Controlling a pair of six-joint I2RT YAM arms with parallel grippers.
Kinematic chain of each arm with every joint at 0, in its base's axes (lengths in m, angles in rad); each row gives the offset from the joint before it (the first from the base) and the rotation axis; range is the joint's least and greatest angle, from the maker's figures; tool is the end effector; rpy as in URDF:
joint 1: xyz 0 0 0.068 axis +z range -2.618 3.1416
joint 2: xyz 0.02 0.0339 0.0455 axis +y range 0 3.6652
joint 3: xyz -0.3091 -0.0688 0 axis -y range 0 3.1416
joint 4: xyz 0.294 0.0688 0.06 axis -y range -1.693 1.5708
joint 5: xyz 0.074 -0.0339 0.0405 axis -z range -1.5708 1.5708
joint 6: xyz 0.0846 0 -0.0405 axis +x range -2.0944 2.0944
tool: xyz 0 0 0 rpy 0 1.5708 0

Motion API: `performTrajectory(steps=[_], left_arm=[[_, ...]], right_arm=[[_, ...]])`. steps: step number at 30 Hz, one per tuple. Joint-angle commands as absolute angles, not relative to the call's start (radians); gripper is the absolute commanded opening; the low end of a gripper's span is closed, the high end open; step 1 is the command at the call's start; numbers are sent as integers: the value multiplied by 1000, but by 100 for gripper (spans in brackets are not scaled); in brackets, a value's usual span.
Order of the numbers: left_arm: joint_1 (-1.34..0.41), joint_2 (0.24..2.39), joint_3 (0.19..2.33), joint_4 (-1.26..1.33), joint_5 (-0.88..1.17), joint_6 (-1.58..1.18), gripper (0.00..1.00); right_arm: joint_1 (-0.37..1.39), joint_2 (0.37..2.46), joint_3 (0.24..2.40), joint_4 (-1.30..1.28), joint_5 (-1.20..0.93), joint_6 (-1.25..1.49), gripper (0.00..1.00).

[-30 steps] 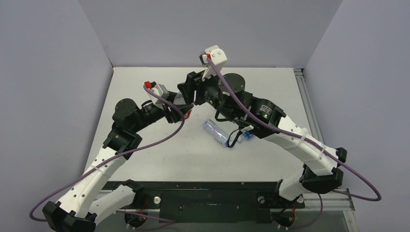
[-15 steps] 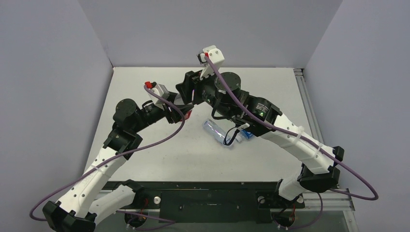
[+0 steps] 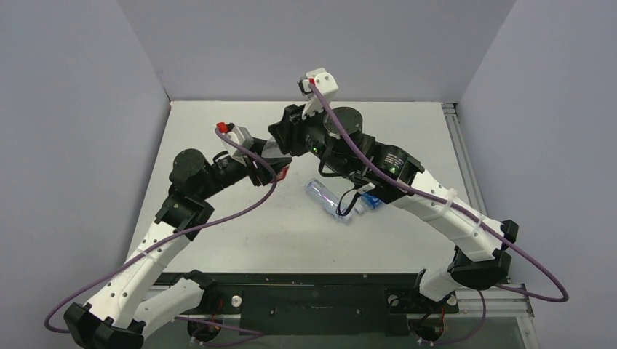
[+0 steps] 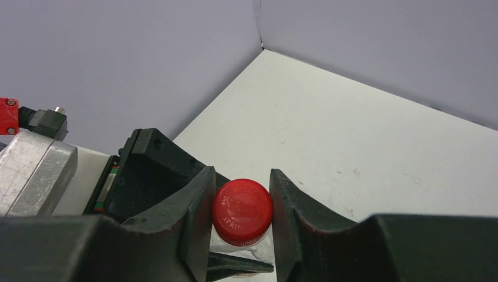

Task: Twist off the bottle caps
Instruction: Unscrew the bottle cap from the plastic bottle.

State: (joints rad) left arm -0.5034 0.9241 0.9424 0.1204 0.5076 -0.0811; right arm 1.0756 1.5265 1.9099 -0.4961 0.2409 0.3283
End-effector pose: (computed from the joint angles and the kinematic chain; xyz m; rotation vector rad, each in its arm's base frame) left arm 0.2194 -0.1678 0.4460 0.7228 1.3203 -0.8359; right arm 0.2134 0.3526 0.5704 -0.4608 1.6916 0.8442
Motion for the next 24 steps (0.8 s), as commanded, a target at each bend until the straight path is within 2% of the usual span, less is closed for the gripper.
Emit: performTrajectory(steps=[1,9,15,19,22,23,24], left_arm=[[-509,908,945,178,562,-128,0],[-508,907,962,262,786,-323,0],[-515,918,1002,290,906,-446,0],[-524,923,1010,288,962,-468,0],[-529,922,1011,284,988,-469,0],[-529,922,1010,280,988,-465,0],[-528,921,1010,278,986,-461,0]], right_arm=[[1050,1448,1872,-404,141,328,0],[912,1273,1649,-98,-519,367,0],[870,1245,1577,141,-868,467,0],[838,1259,1571,239,-995,535,0],[807,1263,1565,261,-1009,568,0],[791,1262,1572,247,-996,563,4],[782,1256,1580,172,-930,519,18]])
